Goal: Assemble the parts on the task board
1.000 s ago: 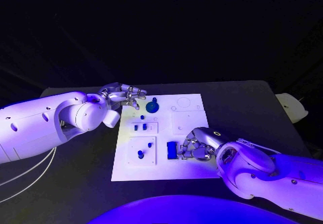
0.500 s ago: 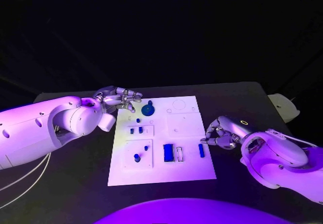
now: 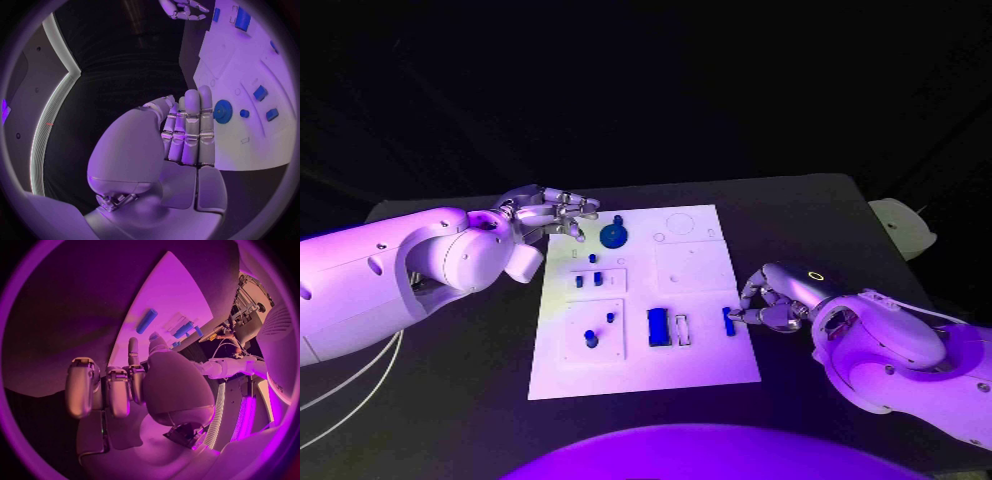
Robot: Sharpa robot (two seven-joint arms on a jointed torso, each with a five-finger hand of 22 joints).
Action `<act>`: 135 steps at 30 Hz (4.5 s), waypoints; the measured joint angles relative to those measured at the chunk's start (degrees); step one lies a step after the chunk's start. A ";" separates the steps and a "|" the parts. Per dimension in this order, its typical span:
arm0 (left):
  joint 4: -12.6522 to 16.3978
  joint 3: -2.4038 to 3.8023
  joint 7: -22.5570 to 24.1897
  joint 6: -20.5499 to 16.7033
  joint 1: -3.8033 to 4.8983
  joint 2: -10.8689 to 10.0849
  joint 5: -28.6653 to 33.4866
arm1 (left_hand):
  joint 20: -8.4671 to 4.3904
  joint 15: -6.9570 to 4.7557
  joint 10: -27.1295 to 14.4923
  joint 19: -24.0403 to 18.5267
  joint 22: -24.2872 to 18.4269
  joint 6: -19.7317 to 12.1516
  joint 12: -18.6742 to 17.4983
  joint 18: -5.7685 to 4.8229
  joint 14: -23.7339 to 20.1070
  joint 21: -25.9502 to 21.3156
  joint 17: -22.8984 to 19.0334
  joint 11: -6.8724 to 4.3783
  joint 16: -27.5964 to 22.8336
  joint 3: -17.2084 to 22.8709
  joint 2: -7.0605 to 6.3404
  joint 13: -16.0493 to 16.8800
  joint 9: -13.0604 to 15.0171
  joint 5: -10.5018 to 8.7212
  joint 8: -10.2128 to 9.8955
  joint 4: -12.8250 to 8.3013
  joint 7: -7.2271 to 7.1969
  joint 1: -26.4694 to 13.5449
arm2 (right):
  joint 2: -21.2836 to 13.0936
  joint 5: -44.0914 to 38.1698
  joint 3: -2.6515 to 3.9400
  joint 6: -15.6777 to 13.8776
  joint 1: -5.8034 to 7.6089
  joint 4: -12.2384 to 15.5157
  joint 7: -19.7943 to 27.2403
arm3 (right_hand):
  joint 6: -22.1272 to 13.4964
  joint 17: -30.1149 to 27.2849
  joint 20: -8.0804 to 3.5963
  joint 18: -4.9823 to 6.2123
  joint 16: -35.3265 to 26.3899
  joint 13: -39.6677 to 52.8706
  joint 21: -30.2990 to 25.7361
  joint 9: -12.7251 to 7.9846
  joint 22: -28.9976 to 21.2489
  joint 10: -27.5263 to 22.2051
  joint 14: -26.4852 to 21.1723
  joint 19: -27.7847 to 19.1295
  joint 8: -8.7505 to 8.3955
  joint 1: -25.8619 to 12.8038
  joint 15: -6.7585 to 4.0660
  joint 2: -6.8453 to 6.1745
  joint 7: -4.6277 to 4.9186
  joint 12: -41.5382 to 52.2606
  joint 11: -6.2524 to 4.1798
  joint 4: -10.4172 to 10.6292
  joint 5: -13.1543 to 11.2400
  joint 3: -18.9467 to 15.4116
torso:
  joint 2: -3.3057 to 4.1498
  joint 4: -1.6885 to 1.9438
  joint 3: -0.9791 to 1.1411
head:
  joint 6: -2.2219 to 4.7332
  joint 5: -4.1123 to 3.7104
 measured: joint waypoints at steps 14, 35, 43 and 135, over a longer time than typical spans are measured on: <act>0.05 0.00 0.01 0.02 0.00 -0.14 0.01 | 0.00 0.00 0.00 0.00 0.00 0.00 0.00 0.00 0.00 0.00 0.00 0.00 0.00 0.00 0.00 0.00 0.00 0.00 0.00 0.00 0.00 0.00 | 2.75 0.02 0.01 0.26 -1.18 -1.65 -0.06 | 0.00 -0.01 0.00 0.00 0.00 0.00 0.00 -0.06 -0.01 0.00 0.00 0.00 0.00 0.00 0.00 0.00 0.00 0.00 0.00 0.16 0.00 0.16 | 0.01 0.03 0.02 | -0.27 0.08; 0.19 0.00 -0.01 0.16 0.00 -0.44 0.01 | 0.00 0.00 0.00 0.00 0.00 0.00 0.22 0.00 0.00 0.00 0.01 0.00 0.00 0.17 0.00 0.00 0.00 0.00 0.00 0.17 0.00 0.00 | 4.18 -0.97 0.16 2.07 -1.87 -3.70 -0.11 | 0.61 -0.01 0.00 0.00 0.00 0.00 0.00 0.00 -0.02 0.00 0.00 0.00 0.05 0.00 0.00 0.00 -0.17 0.00 0.00 0.32 0.00 0.32 | 0.00 0.03 0.01 | -0.59 0.52; 0.25 0.00 -0.04 0.20 0.01 -0.45 0.01 | 0.00 0.00 0.00 0.00 0.00 0.00 0.22 0.00 0.00 0.00 0.01 0.00 0.00 0.16 0.00 0.00 0.00 0.00 0.00 0.17 0.00 0.00 | 5.02 -2.27 0.27 2.29 -2.14 -4.28 -0.09 | 1.03 -0.01 0.00 0.00 0.00 0.00 -0.28 0.20 -0.03 0.00 0.00 0.00 -0.10 0.09 0.00 -0.09 -0.17 0.00 0.00 0.25 0.00 0.39 | -0.02 0.00 0.01 | -0.65 0.57; 0.63 0.00 -0.55 0.74 0.00 -0.21 0.02 | 0.00 0.01 -1.13 0.00 0.00 -0.83 0.21 -0.42 -0.01 0.00 -0.08 0.52 0.00 0.72 0.00 -0.10 0.00 0.00 0.00 -0.09 0.41 0.00 | 12.19 11.59 0.05 -3.97 -3.27 -3.37 0.01 | 3.00 0.00 0.00 0.00 0.00 -0.09 0.00 0.67 -0.03 -0.10 0.00 0.00 -1.51 -2.44 0.01 -3.14 -1.13 -0.22 0.11 0.50 7.70 15.02 | 0.01 -0.01 0.03 | 0.01 0.73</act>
